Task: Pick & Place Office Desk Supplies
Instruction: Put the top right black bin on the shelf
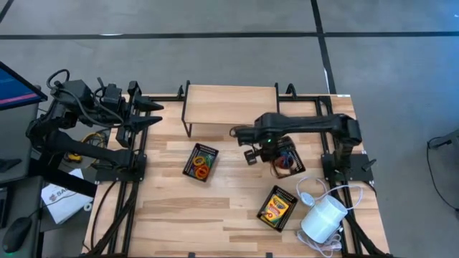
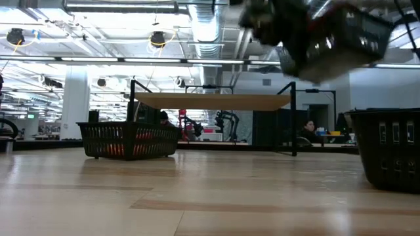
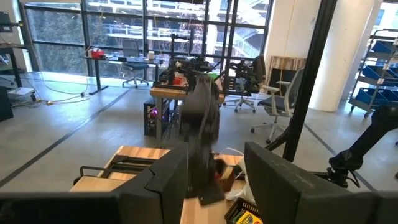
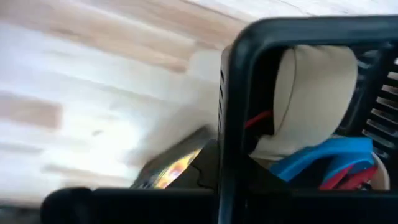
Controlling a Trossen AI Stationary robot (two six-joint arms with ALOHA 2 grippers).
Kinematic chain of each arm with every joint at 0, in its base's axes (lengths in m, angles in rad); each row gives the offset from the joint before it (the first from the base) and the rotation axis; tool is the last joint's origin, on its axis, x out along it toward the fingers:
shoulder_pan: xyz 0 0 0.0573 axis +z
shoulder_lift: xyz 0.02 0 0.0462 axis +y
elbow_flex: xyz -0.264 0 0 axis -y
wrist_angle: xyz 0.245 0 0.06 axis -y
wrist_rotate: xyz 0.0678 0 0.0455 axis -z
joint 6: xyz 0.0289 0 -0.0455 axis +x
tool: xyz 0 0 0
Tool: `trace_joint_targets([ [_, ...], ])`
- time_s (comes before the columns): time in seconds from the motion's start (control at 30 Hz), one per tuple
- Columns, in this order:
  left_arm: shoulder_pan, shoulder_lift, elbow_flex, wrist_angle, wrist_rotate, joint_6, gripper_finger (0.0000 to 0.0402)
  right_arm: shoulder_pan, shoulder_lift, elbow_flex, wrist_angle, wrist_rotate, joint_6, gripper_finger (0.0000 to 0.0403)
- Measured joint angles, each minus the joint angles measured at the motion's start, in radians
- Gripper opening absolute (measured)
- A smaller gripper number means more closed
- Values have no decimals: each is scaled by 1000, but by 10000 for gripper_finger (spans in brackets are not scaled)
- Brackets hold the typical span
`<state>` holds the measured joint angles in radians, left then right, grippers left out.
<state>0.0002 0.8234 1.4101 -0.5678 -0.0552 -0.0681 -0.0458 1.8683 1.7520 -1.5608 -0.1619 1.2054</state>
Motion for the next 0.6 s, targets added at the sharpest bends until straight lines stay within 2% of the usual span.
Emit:
trace_joint_targets([
  [0.13,0,-1,0,-2,9,0,153,-25,-40,163,-10,3,70,0],
  [0.27,0,-1,0,-2,26,0,153,-110,-50,286,-9,16,84,0],
  [0.6,0,-6,0,-2,49,-24,153,-378,-41,319,-11,46,-22,0],
])
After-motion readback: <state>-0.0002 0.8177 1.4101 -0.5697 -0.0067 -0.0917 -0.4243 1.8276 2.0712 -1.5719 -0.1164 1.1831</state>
